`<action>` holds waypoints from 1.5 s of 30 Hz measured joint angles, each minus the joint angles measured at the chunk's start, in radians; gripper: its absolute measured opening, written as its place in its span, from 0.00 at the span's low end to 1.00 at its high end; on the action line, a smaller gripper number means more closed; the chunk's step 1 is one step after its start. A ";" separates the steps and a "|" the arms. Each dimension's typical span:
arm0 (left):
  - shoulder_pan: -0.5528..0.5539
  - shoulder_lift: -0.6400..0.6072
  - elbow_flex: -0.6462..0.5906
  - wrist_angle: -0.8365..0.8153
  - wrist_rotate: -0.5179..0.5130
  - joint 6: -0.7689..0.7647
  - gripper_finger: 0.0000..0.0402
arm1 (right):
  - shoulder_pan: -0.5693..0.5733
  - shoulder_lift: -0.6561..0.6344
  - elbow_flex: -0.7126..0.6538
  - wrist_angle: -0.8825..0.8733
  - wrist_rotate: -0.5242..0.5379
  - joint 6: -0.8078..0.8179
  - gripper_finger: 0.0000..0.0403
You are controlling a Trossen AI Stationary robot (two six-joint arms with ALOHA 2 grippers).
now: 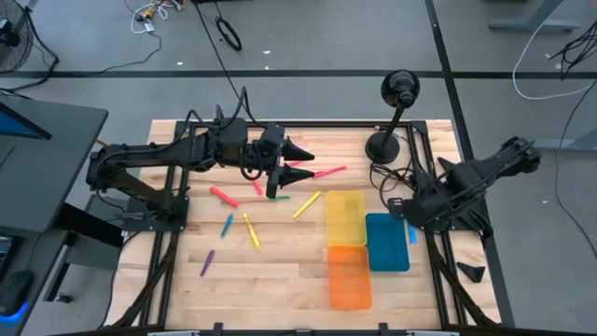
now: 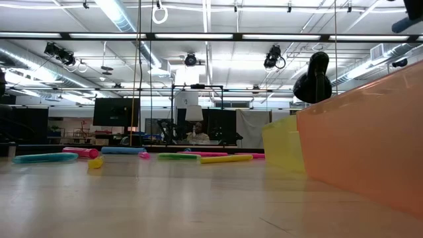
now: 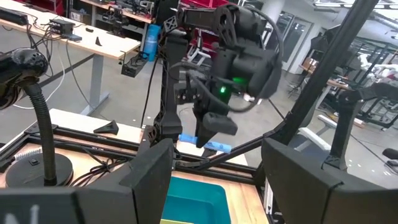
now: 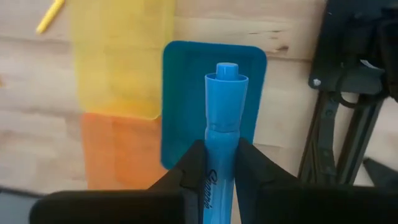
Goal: Pick & Place Markers
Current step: Put the bottom blue highlighter into the blue bin
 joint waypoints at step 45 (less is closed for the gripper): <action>0.000 0.000 0.000 -0.002 0.021 0.002 0.62 | 0.037 0.143 -0.634 0.687 -0.130 0.110 0.11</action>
